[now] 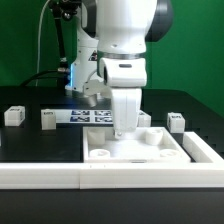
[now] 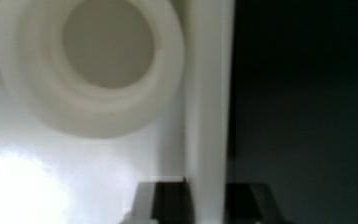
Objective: Assemble one leg
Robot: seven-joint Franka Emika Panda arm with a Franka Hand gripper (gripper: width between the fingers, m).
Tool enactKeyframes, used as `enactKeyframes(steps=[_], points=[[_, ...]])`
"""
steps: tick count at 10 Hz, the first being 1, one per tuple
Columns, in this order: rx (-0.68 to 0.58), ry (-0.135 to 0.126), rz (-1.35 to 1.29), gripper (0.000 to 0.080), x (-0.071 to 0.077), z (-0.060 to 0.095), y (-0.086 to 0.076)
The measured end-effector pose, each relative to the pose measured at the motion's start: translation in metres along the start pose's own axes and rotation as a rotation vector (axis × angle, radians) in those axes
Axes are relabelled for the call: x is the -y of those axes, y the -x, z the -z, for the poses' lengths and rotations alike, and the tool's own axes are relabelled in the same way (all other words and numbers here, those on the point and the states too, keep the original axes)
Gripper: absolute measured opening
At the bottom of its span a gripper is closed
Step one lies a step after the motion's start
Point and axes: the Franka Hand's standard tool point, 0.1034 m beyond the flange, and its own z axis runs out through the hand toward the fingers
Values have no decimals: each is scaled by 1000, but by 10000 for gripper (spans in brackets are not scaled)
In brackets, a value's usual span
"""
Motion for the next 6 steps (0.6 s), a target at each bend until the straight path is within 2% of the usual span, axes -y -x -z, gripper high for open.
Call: enactKeyframes(steps=[2, 3, 4, 5, 6], points=[[-3, 7, 13, 67, -4, 1, -11], [-3, 6, 17, 67, -4, 1, -11], [-3, 6, 15, 159, -4, 0, -10], [-3, 5, 15, 159, -4, 0, -10], [-3, 5, 14, 344, -4, 0, -10]])
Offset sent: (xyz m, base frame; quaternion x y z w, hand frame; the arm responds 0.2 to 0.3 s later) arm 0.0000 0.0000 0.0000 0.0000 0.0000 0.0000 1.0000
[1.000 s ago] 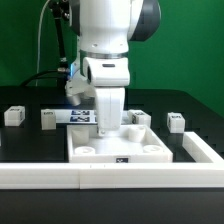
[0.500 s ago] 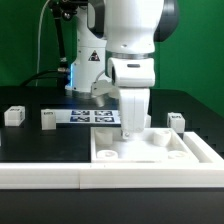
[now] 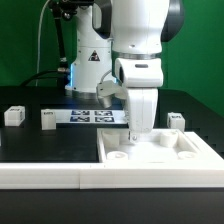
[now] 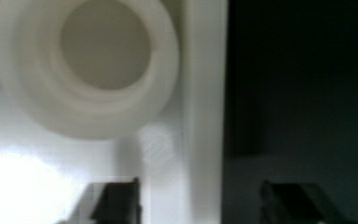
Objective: Assemble one leg
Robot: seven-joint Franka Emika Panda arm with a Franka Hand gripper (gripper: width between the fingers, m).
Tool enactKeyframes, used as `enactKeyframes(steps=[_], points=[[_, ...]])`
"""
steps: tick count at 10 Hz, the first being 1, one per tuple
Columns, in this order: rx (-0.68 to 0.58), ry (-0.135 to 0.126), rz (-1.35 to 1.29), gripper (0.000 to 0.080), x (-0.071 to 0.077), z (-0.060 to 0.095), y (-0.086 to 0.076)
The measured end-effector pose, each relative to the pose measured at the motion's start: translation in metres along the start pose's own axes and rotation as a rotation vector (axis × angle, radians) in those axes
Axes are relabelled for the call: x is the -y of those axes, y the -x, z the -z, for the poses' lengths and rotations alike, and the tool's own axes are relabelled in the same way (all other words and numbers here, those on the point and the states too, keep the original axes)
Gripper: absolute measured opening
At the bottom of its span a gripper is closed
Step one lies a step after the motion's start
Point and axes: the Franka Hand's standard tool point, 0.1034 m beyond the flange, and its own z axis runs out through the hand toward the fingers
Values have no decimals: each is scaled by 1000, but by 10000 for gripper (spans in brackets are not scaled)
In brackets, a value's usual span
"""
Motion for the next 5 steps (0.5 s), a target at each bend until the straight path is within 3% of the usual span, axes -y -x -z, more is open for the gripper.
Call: enactKeyframes(steps=[1, 2, 3, 5], points=[[0, 0, 0, 478, 0, 0, 0], [0, 0, 0, 478, 0, 0, 0], [0, 0, -1, 613, 0, 0, 0], [0, -1, -1, 647, 0, 0, 0]])
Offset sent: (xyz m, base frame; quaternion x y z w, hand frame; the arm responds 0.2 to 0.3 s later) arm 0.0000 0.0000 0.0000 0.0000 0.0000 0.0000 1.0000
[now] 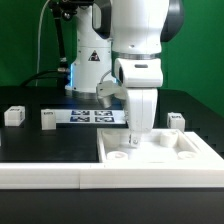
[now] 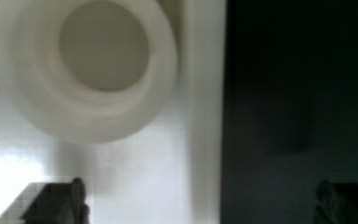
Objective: Assemble one leg
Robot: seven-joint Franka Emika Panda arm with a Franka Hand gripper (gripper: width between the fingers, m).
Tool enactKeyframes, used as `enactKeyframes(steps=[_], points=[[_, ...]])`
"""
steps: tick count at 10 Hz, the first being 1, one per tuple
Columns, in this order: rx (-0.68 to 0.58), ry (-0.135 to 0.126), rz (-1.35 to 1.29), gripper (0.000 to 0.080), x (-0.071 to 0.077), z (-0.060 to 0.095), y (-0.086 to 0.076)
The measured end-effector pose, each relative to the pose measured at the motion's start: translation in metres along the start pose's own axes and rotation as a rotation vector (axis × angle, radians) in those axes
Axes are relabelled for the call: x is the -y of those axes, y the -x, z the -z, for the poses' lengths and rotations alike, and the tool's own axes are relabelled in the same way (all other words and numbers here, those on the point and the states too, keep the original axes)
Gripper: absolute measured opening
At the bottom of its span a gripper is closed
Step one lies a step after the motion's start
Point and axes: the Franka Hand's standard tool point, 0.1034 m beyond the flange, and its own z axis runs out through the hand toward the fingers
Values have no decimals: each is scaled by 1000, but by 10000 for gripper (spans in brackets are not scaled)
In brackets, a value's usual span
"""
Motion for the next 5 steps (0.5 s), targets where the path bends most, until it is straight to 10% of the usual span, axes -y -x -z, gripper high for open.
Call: enactKeyframes(steps=[5], points=[[11, 29, -113, 649, 12, 26, -14]])
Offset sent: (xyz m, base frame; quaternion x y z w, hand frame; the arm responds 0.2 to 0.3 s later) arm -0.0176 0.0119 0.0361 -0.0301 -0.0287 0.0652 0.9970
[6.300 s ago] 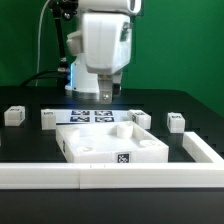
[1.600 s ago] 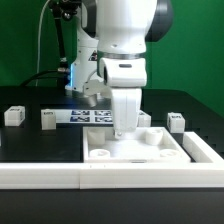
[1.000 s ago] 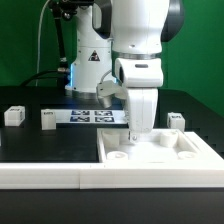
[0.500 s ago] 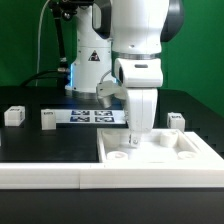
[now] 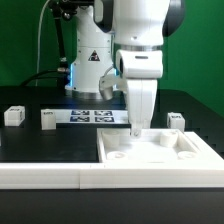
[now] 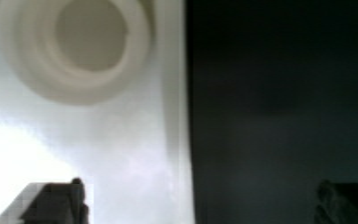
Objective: Assemble one leg
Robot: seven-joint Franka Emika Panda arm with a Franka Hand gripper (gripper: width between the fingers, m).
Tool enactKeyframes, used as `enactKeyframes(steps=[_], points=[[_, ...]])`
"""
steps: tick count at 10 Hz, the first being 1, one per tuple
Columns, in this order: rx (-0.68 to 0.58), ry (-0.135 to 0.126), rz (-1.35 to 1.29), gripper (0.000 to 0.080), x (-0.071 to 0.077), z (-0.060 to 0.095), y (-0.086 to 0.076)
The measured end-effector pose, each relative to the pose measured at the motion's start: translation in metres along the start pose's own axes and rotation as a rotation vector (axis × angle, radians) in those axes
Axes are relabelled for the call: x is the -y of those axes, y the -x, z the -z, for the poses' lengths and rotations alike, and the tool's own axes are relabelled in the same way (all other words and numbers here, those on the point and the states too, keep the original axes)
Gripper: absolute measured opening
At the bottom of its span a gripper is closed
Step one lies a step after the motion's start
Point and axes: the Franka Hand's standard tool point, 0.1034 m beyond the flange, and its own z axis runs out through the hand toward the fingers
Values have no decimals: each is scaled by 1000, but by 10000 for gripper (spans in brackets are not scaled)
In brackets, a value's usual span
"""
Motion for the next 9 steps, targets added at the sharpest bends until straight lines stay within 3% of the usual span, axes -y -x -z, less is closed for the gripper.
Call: enactKeyframes(steps=[2, 4, 7, 9], points=[[8, 7, -90, 649, 2, 13, -13], [7, 6, -109, 649, 2, 12, -13], [-2, 13, -349, 649, 3, 12, -13], [-72, 53, -692, 649, 25, 7, -16]])
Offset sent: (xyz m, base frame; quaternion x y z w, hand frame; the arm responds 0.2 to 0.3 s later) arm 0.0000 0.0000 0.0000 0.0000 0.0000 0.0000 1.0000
